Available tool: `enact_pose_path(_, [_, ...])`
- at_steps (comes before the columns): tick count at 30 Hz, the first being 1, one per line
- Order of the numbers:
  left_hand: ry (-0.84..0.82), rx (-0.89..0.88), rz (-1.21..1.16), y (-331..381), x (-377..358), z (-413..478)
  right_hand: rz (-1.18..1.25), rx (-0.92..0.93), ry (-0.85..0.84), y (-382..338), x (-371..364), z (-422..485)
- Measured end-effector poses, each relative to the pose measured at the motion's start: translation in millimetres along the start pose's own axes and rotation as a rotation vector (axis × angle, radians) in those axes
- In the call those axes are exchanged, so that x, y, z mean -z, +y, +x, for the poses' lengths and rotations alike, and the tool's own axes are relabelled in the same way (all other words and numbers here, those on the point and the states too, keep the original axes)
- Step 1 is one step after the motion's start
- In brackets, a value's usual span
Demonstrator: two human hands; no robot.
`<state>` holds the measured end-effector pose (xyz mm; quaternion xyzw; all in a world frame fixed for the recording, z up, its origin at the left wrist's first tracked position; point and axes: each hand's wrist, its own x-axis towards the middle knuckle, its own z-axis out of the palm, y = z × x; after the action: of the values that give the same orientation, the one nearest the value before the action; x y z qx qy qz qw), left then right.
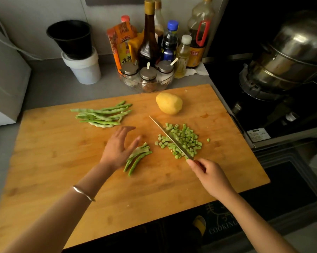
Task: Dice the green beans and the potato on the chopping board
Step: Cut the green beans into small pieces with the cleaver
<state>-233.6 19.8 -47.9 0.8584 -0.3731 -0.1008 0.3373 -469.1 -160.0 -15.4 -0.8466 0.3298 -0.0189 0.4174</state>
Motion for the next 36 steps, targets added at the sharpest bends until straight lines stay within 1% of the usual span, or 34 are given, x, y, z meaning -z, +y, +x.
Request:
enact_pose_path(4, [-0.062, -0.099, 0.053, -20.6, -25.2, -23.7, 0.233, -0.053, -0.030, -14.3, -19.9, -0.8])
enact_pose_path(9, [0.061, -0.059, 0.077, -17.3, -46.2, -32.4, 0.371, -0.135, -0.107, -33.9, -40.4, -2.9])
enact_pose_path(12, [0.109, -0.062, 0.023, -16.3, -53.0, -30.0, 0.445, -0.209, -0.136, -42.5, -51.9, -5.7])
enact_pose_path(15, [0.146, -0.080, -0.052, -16.2, -53.6, -27.4, 0.469, -0.274, -0.150, -46.4, -59.7, -6.9])
enact_pose_path(18, [0.158, -0.047, -0.102, -12.8, -51.0, -27.3, 0.476, -0.316, -0.178, -48.7, -62.7, -5.9])
enact_pose_path(22, [0.174, -0.002, -0.130, -10.4, -53.5, -24.1, 0.443, -0.313, -0.214, -51.2, -60.7, -2.2])
enact_pose_path(26, [0.181, -0.034, -0.073, -13.1, -57.6, -28.8, 0.405, -0.283, -0.250, -51.7, -56.5, -2.0])
enact_pose_path(29, [0.203, -0.013, -0.100, -14.2, -59.2, -31.8, 0.403, -0.277, -0.251, -51.9, -57.6, -2.1])
enact_pose_path(36, [0.136, -0.030, -0.169, -8.7, -56.7, -18.2, 0.435, -0.328, -0.217, -49.1, -56.2, -2.6])
